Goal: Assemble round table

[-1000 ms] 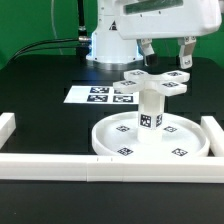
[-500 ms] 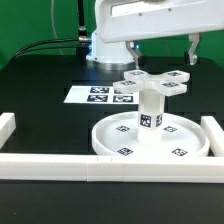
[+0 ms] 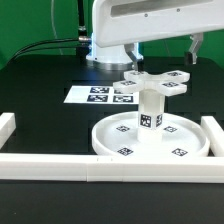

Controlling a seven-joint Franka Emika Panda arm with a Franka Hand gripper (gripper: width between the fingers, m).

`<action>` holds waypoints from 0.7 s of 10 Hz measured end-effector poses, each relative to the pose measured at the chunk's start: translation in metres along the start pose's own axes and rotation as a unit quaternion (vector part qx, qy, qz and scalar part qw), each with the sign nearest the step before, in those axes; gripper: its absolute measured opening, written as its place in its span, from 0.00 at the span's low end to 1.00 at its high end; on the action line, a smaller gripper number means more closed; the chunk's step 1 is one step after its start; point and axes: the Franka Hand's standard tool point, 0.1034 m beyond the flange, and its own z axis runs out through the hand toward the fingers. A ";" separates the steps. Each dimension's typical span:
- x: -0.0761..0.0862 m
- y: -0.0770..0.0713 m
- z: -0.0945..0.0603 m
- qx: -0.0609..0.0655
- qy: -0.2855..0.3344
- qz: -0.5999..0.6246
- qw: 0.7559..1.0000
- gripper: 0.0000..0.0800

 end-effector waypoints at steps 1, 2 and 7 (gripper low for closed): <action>0.000 0.001 0.001 -0.002 -0.001 -0.044 0.999 0.81; -0.002 0.005 0.004 -0.007 -0.006 -0.130 0.992 0.81; 0.006 0.008 0.004 -0.038 -0.023 -0.339 0.940 0.81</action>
Offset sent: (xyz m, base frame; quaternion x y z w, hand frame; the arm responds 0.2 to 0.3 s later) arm 0.0176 0.0108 0.0033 -0.0469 -0.0170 -0.3620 0.9308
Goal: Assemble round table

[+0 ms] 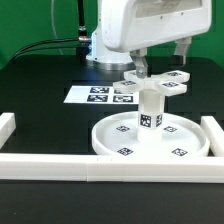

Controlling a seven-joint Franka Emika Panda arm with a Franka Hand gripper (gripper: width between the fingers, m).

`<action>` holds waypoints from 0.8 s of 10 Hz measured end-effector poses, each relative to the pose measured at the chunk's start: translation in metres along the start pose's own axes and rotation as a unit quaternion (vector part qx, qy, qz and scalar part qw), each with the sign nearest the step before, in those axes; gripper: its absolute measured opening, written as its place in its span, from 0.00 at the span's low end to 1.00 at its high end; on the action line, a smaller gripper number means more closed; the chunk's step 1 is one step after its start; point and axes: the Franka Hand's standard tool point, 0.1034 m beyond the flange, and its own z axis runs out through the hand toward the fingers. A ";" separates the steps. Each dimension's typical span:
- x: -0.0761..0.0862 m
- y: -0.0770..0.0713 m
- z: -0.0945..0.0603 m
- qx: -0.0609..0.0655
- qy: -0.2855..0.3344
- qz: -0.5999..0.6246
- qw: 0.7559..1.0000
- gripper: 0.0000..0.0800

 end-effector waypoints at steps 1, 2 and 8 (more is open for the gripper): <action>-0.001 0.001 0.000 0.000 -0.001 -0.039 0.999 0.81; -0.002 0.001 0.000 0.000 -0.001 -0.070 0.998 0.81; -0.009 -0.002 0.005 -0.006 -0.028 -0.289 0.957 0.81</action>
Offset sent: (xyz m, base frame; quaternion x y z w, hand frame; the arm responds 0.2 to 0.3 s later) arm -0.0039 0.0091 0.0056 -0.0034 -0.0079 -0.2672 0.9636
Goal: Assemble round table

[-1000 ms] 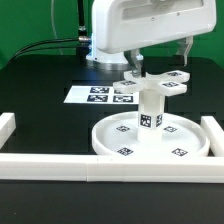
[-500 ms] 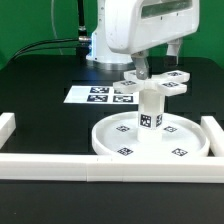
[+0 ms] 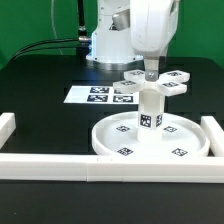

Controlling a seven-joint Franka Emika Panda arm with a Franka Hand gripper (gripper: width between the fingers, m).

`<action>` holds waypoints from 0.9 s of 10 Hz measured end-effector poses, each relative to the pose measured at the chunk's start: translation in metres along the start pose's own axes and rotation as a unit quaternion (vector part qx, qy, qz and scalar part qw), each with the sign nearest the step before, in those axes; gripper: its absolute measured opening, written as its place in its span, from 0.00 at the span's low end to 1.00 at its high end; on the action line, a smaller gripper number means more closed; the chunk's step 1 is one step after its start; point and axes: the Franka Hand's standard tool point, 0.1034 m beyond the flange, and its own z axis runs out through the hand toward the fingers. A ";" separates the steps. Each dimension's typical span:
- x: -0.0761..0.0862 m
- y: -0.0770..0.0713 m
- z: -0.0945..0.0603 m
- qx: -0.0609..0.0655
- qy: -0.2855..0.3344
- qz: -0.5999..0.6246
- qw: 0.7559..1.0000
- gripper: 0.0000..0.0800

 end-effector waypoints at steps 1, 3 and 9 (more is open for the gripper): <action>0.000 -0.001 0.001 0.001 0.000 -0.003 1.000 0.81; -0.002 -0.006 0.007 0.001 -0.001 0.003 1.000 0.81; -0.007 -0.012 0.021 0.012 -0.006 0.006 1.000 0.81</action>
Offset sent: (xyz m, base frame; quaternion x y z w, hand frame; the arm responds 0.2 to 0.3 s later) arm -0.0116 0.0074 -0.0111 0.0022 0.0147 -0.0017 0.9999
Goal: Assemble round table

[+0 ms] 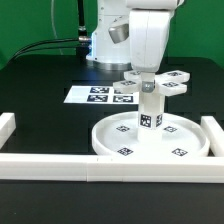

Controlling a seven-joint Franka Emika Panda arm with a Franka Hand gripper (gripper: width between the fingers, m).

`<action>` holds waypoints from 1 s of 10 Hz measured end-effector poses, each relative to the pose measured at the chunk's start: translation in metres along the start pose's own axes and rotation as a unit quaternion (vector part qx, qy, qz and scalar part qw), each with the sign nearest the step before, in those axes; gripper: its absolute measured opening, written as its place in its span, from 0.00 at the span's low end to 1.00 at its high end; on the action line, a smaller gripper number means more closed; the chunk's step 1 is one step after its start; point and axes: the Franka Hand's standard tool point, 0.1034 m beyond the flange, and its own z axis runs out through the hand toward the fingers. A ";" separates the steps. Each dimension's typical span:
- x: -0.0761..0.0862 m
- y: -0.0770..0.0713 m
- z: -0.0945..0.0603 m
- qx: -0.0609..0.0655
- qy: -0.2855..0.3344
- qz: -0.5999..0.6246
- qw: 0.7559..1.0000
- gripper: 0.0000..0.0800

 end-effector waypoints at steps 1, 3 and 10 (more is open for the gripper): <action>0.000 0.000 0.002 0.001 -0.001 0.001 1.000 0.81; 0.000 0.000 0.002 0.001 -0.001 0.003 1.000 0.80; -0.001 0.000 0.002 0.001 0.000 0.110 0.994 0.56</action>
Offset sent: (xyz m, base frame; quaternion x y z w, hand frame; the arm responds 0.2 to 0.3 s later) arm 0.0000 0.0000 0.0000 0.0000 0.0000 0.0000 1.0000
